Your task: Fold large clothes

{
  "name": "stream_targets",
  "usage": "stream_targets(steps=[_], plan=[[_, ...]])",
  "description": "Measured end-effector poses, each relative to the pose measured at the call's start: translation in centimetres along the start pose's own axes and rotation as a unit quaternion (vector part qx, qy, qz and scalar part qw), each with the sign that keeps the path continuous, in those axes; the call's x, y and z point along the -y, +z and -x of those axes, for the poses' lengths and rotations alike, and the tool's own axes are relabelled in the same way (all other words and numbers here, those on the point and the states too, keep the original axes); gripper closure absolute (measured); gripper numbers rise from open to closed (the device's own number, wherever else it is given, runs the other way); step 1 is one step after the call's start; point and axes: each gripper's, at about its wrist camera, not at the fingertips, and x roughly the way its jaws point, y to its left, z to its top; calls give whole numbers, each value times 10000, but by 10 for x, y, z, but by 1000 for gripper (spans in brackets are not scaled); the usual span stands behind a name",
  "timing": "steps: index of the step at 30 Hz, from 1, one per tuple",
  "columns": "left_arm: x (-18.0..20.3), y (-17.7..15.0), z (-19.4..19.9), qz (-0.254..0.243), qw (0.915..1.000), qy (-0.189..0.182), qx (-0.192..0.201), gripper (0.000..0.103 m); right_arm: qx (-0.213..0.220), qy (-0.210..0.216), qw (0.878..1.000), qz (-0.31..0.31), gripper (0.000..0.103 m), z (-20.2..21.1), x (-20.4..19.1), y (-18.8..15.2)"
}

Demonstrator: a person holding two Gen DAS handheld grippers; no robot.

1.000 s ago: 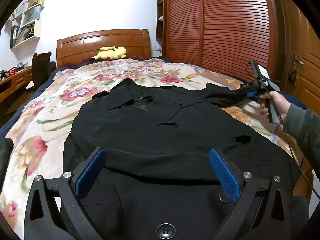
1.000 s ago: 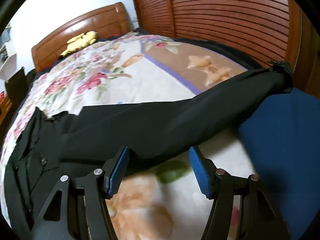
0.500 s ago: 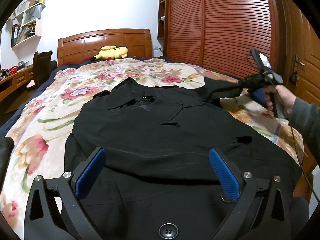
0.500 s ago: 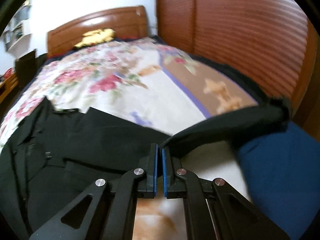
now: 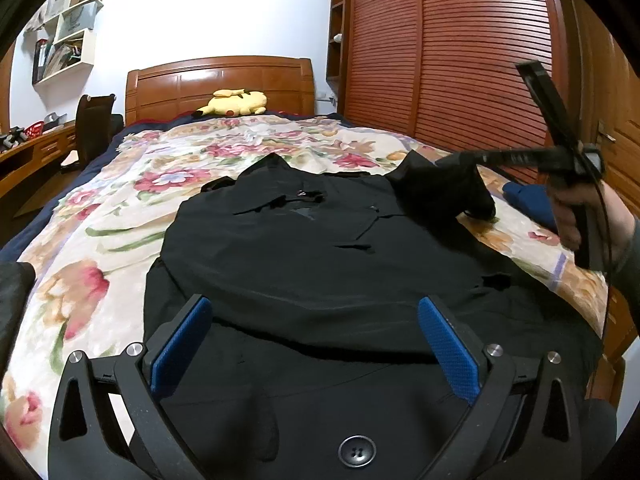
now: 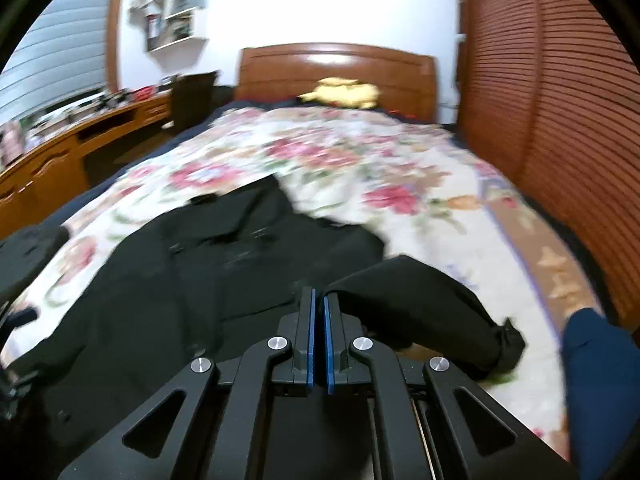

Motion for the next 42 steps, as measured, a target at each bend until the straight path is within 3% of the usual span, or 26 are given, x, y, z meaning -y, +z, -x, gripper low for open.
stream_targets(steps=[5, 9, 17, 19, 22, 23, 24, 25, 35, 42], plan=[[-8, -1, 2, 82, 10000, 44, -13, 0, -427, 225, 9988, 20, 99, -14, -9, -25], [-10, 0, -1, 105, 9999, 48, -43, 0, -844, 382, 9947, -455, 99, -26, 1, -36], [-12, -2, 0, 44, 10000, 58, -35, 0, -953, 19, 9950, -286, 97, -15, -11, -25], [-12, -3, -1, 19, 10000, 61, -45, 0, -822, -115, 9963, -235, 86, -8, -17, -15], [-11, -3, -1, -21, 10000, 73, -43, 0, -285, -562, 9979, -127, 67, 19, -20, -11], [-10, -3, -1, -32, 10000, 76, -45, 0, -151, -608, 9979, -178, 55, 24, -15, -9], [-10, -3, -1, -41, 9999, 77, -51, 0, -114, -609, 9977, -281, 46, 26, -9, -7], [-10, -4, -1, -47, 9999, 76, -56, 0, -130, -661, 9969, -414, 43, 25, -1, -6], [-7, -4, -2, -99, 9998, 96, -128, 0, -368, -1568, 9828, -907, 42, -21, 52, 1], [-4, -3, -5, -152, 9997, 88, -183, 0, -872, -1704, 9693, -1545, 42, -62, 89, -17]])
